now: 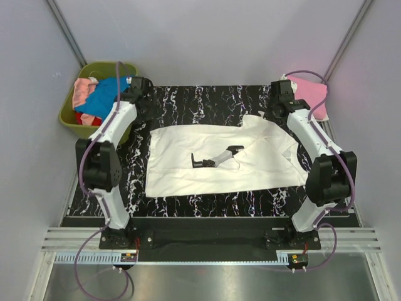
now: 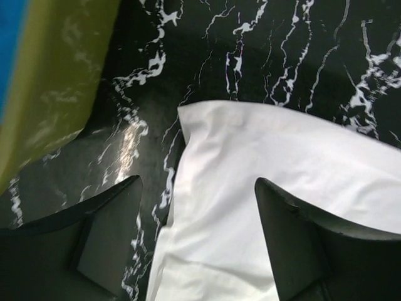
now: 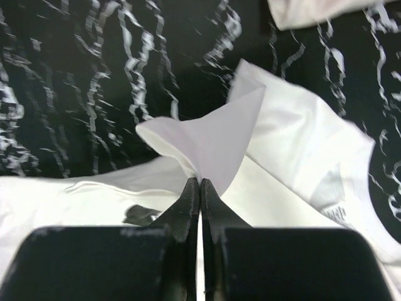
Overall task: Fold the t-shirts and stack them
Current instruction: Fold the tshirt
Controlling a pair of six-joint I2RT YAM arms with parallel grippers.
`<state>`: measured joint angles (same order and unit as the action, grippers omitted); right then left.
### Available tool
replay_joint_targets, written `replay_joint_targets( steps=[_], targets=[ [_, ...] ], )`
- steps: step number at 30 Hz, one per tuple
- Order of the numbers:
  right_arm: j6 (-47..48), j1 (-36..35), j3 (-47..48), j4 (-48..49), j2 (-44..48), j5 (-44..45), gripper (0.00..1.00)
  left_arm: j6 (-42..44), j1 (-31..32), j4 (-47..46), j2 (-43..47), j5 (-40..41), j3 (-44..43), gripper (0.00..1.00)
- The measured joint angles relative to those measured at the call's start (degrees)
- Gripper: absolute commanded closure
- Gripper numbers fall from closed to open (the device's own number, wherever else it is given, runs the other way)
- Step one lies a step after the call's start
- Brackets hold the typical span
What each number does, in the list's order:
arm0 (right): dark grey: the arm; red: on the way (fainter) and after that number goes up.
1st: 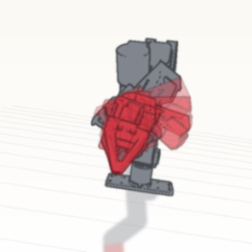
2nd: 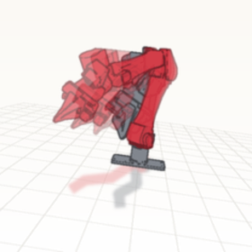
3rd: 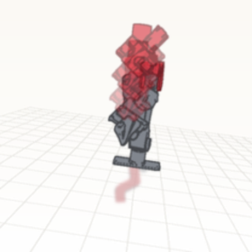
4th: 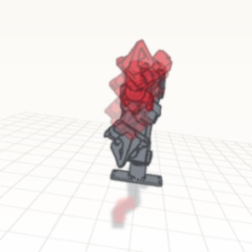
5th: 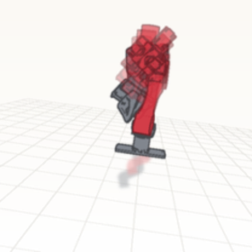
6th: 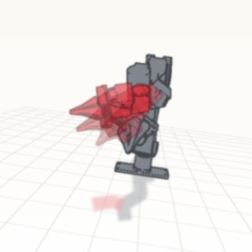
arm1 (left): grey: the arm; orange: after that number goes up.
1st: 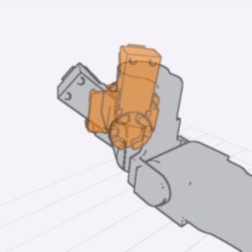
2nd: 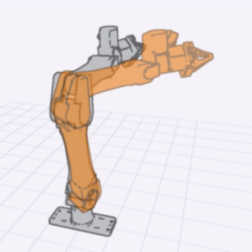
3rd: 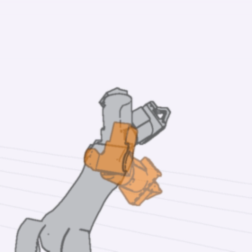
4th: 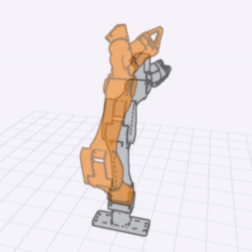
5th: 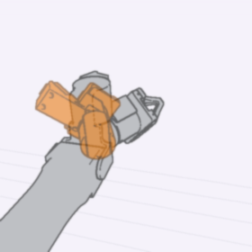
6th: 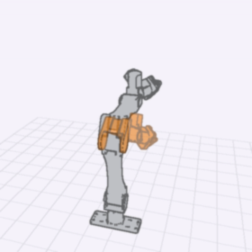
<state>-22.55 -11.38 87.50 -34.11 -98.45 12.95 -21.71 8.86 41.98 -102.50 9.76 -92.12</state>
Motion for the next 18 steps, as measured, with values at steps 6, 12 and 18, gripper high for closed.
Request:
replay_joint_targets(
  steps=[6,12,18],
  targets=[
    [-1.1,1.6,-8.5,0.0,1.9,-1.1,1.00,0.0,0.0,2.5,-17.7,-0.4,-9.9,0.22],
    [-1.3,1.5,-10.4,0.2,2.0,-3.5,1.00,-0.4,0.0,3.3,-23.6,-0.7,-12.0,0.23],
    [-1.3,1.5,-10.4,1.4,2.4,-5.6,1.00,-1.0,0.0,2.7,-26.9,-0.7,-13.0,0.28]
  ],
)
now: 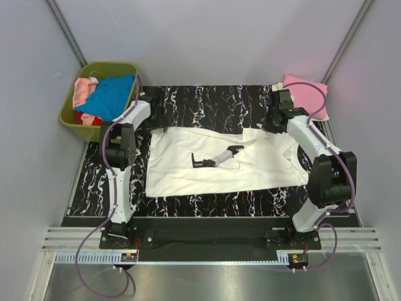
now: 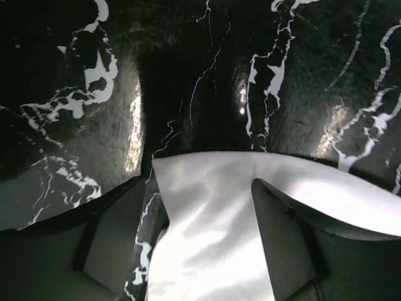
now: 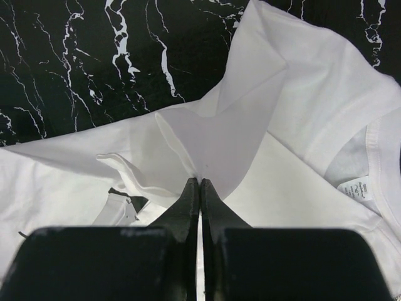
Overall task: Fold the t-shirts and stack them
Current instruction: Fold the tshirt
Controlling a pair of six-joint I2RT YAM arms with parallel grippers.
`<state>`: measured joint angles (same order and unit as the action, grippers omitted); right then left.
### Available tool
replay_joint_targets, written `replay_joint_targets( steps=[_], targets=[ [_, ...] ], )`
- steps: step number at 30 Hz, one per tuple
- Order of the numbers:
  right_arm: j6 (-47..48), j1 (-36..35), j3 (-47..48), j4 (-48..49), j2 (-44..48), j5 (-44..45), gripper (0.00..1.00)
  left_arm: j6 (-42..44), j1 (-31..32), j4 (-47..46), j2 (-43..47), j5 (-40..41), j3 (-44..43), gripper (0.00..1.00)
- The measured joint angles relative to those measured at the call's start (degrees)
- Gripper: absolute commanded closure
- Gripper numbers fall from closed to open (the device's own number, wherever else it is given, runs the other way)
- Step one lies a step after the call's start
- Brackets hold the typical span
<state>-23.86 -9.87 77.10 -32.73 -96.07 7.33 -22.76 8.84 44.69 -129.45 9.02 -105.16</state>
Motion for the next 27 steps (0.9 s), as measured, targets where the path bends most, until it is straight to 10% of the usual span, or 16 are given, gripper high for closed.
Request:
replay_joint_targets(
  steps=[16,27],
  targets=[
    [0.0,0.0,-0.5,1.3,-0.3,-2.1,1.00,0.1,-0.1,-3.1,-2.4,-1.4,-2.7,1.00],
    [-2.4,4.5,9.9,-0.3,-5.1,-4.9,1.00,5.7,0.3,-3.1,3.0,-1.3,0.0,1.00]
  ],
)
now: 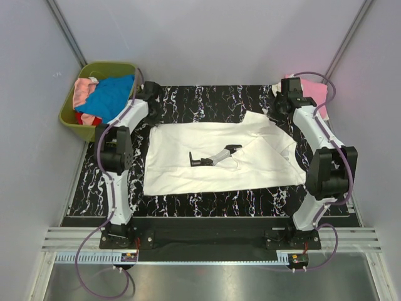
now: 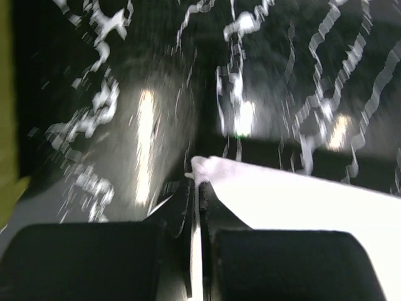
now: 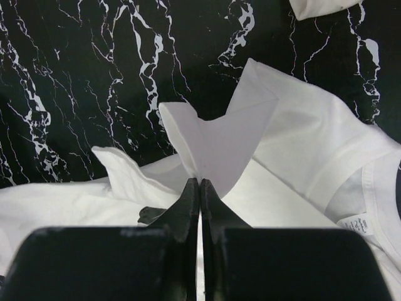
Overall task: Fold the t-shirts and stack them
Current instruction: Fold the tshirt
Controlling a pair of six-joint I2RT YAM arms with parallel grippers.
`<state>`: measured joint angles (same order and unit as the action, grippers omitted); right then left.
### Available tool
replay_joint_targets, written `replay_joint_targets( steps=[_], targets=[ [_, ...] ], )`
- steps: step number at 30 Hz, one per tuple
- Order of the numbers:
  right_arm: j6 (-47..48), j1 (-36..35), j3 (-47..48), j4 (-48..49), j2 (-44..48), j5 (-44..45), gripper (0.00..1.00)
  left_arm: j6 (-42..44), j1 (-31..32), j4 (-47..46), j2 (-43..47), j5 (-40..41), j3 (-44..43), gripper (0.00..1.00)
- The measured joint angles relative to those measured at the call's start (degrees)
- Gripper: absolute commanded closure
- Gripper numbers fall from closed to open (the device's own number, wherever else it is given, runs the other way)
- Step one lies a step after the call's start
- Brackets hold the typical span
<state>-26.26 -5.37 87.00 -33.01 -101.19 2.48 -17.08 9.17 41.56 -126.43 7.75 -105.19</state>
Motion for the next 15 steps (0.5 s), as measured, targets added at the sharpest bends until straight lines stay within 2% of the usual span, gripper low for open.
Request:
replay_joint_targets(
  steps=[3,8,15],
  targets=[
    [-0.6,0.2,-0.6,0.0,0.9,0.0,1.00,2.0,0.5,-1.4,7.3,0.0,5.9,1.00],
    [-2.1,0.1,-7.1,-0.5,4.9,0.1,1.00,5.1,1.0,-4.3,18.5,0.5,14.3,1.00],
    [-4.9,1.5,-13.9,-2.9,10.1,1.4,1.00,9.9,1.1,-8.1,24.1,2.0,24.3,1.00]
  ],
)
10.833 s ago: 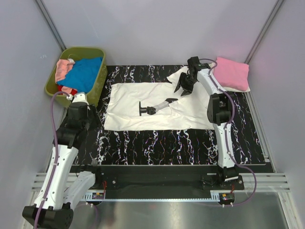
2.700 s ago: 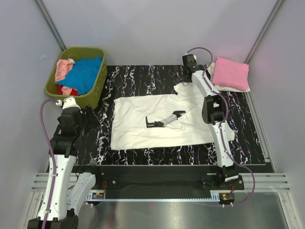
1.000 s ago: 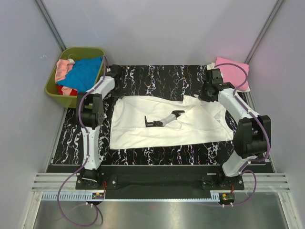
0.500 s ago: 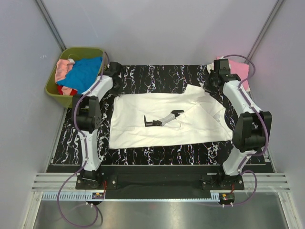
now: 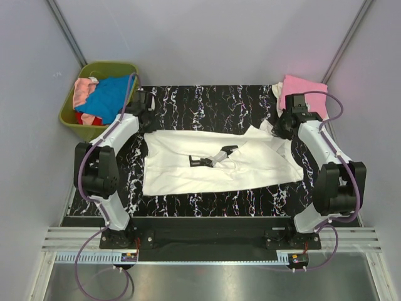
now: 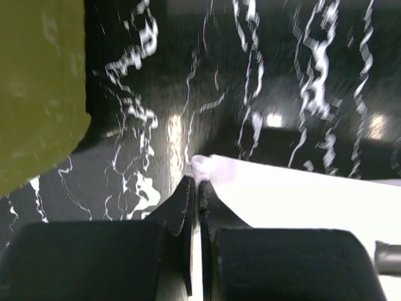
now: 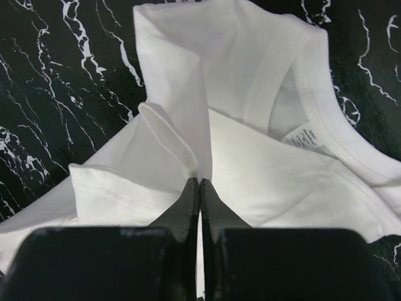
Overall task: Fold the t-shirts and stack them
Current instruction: Fold the tshirt
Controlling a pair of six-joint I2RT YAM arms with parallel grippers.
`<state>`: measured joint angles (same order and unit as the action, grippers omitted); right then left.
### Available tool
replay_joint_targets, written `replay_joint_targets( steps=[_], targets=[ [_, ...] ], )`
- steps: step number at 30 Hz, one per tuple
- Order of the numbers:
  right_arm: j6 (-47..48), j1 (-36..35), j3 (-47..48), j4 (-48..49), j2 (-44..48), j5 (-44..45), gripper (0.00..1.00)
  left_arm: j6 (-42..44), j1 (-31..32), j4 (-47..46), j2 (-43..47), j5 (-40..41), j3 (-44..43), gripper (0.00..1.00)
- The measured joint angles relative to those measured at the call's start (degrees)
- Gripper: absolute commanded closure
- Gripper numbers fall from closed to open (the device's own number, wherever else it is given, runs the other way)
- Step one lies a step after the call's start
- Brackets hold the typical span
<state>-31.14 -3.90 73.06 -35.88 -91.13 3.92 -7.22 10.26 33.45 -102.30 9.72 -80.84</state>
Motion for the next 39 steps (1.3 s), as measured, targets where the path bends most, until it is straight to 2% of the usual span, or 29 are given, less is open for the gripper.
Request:
replay_joint_targets(
  steps=[9,13,16,21,28,35,39],
  targets=[
    [-3.7,1.9,-5.5,-0.7,6.3,2.5,1.00,2.9,1.5,-3.9,4.7,0.0,8.0,1.00],
    [-5.5,3.3,-8.8,-0.8,11.4,4.5,1.00,3.0,2.1,-5.3,4.7,-1.2,8.0,1.00],
    [-6.3,6.5,-8.5,-0.9,12.6,4.5,1.00,3.0,2.2,-5.2,3.0,-2.6,4.6,1.00],
    [-6.8,8.6,-1.1,-1.0,6.3,4.3,1.00,3.4,2.5,-5.6,-3.3,-3.5,-6.0,1.00],
    [-6.6,8.7,10.3,0.7,-5.6,2.0,1.00,5.8,2.5,-5.6,-10.7,-3.2,-14.1,1.00],
    [-5.1,8.8,13.2,1.3,-9.2,-1.0,1.00,7.3,2.3,-5.4,-12.2,-2.4,-13.0,1.00],
    [-5.2,8.8,7.7,3.3,-5.9,-2.2,1.00,7.3,2.1,-6.8,-9.4,-2.1,-6.6,1.00]
  ],
)
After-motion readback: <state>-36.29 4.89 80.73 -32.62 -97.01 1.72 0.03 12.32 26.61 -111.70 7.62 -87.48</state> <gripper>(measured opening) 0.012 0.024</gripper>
